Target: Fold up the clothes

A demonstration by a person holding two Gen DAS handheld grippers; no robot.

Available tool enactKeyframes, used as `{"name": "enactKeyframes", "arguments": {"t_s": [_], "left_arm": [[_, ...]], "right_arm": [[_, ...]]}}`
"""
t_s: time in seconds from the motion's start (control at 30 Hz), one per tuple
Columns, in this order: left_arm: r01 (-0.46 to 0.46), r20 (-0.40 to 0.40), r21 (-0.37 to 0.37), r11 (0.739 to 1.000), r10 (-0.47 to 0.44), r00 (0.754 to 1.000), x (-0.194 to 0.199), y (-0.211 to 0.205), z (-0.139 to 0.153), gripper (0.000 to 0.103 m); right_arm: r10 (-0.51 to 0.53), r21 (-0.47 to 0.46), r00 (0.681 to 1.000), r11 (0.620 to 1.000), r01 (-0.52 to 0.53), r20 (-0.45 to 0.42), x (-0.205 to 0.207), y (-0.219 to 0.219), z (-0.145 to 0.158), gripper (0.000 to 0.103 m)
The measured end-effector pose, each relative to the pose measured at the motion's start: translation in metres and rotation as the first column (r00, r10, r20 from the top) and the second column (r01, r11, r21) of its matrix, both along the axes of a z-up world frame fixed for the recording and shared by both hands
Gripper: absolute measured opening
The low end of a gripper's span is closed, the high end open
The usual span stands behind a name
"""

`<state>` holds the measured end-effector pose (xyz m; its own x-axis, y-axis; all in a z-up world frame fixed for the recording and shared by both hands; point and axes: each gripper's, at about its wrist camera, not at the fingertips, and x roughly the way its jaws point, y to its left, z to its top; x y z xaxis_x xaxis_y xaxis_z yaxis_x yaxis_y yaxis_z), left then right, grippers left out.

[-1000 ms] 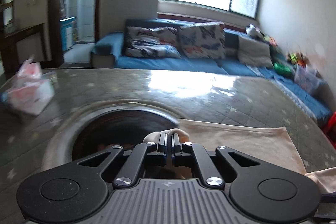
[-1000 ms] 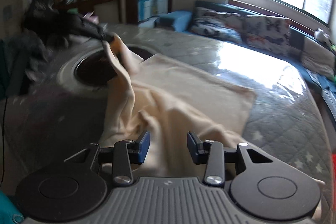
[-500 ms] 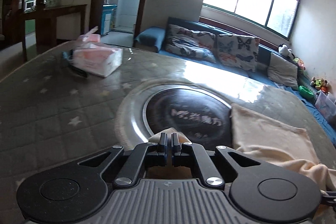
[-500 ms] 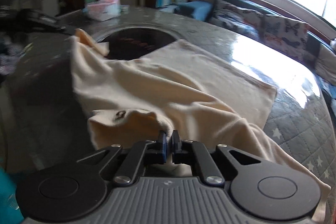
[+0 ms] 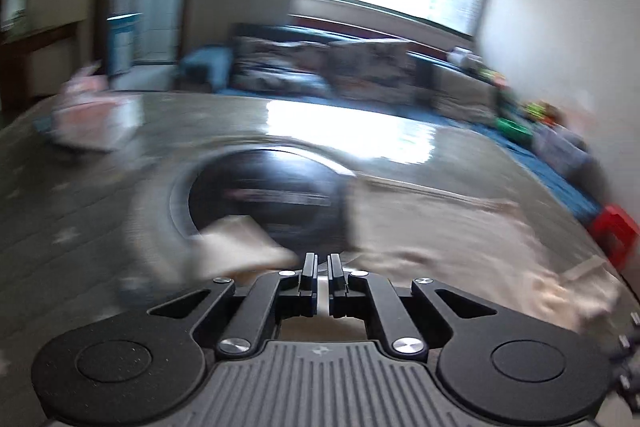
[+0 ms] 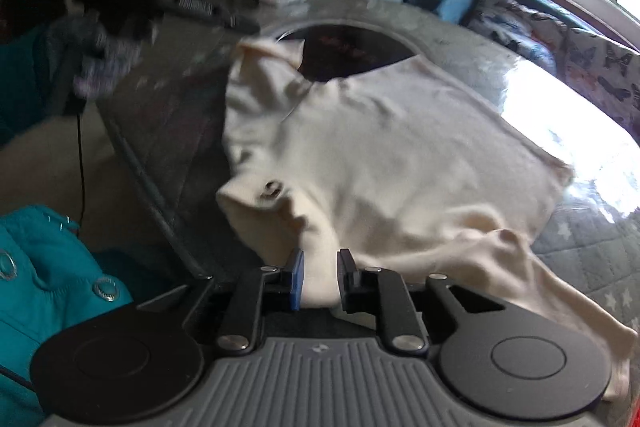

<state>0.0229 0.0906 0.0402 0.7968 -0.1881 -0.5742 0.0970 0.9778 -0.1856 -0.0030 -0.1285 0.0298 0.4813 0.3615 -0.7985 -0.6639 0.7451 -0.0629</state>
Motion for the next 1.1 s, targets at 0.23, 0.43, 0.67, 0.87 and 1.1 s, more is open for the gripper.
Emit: {"name": "enactKeyframes", "arguments": {"t_s": [0.23,0.43,0.67,0.87,1.1], "left_arm": [[0.252,-0.055,0.015,0.968,-0.250,0.967,0.010,-0.067,-0.023,0.005],[0.402,-0.095,0.014,0.915,-0.399,0.912,0.002,-0.097,-0.041,0.005],[0.476,-0.126,0.043,0.878,-0.468,0.875,-0.012,-0.110,-0.047,0.005],[0.502,-0.126,0.061,0.863,-0.492,0.861,-0.013,-0.115,-0.043,0.006],[0.530,-0.080,0.064,0.845,-0.525,0.847,-0.006,-0.133,-0.028,0.006]], "right_arm": [[-0.254,0.026,0.966,0.967,0.253,0.053,0.013,-0.059,0.009,0.016],[-0.542,0.005,0.836,0.839,0.544,0.085,0.031,-0.133,-0.005,0.020],[-0.733,0.060,0.678,0.681,0.730,0.064,0.039,-0.197,-0.024,0.033],[-0.783,0.155,0.622,0.617,0.772,0.017,0.044,-0.218,-0.034,0.031],[-0.783,0.155,0.612,0.622,0.767,0.112,0.042,-0.209,-0.018,0.006]]}}
